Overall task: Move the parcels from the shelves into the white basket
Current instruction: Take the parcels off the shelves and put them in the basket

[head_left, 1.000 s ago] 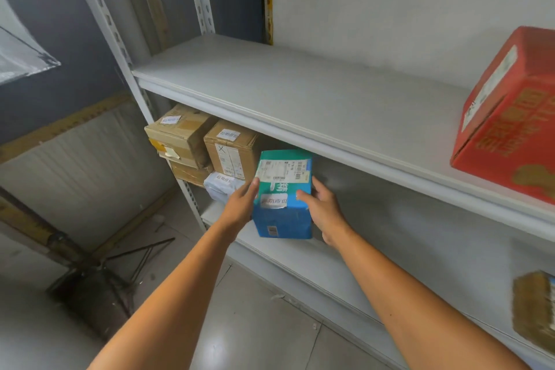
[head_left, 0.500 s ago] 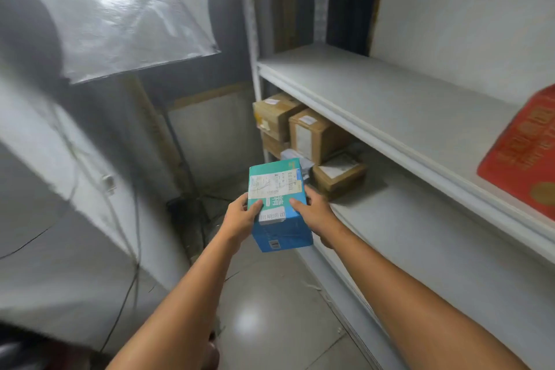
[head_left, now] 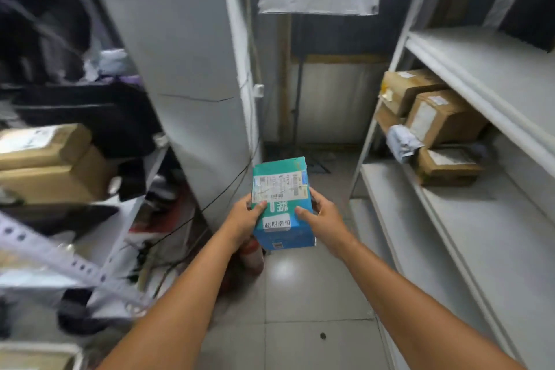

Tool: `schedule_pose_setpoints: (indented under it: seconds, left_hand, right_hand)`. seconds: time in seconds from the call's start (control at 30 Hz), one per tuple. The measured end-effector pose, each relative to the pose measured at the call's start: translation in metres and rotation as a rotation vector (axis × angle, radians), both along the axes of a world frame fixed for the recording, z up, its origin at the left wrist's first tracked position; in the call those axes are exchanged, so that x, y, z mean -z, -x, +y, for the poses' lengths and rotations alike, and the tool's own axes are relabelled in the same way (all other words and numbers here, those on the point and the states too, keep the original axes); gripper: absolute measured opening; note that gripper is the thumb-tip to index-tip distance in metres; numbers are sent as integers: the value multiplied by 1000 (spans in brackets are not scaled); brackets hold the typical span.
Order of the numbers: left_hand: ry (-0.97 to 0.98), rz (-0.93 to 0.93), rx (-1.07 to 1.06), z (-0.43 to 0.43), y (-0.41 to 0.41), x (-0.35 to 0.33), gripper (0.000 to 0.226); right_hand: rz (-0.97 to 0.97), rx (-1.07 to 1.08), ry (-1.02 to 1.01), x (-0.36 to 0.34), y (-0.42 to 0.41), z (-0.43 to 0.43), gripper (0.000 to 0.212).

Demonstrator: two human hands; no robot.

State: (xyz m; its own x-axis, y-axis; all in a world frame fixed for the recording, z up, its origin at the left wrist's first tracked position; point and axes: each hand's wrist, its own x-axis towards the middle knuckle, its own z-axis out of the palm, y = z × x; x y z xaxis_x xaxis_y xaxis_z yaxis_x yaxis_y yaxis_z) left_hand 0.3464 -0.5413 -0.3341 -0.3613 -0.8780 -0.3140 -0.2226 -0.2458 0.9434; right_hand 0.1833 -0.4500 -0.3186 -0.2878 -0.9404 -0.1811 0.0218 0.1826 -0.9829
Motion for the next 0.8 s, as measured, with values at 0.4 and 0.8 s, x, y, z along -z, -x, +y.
schedule_pose_setpoints:
  seconds: [0.4,0.8]
  left_hand:
    - [4,-57,-561,163,-150,24,38]
    - [-7,-175,-1080,320,-303,15,28]
  right_hand:
    - [49,-508,-159,35,-126,57,56]
    - [144,-1071,-62,37,-307,118,45]
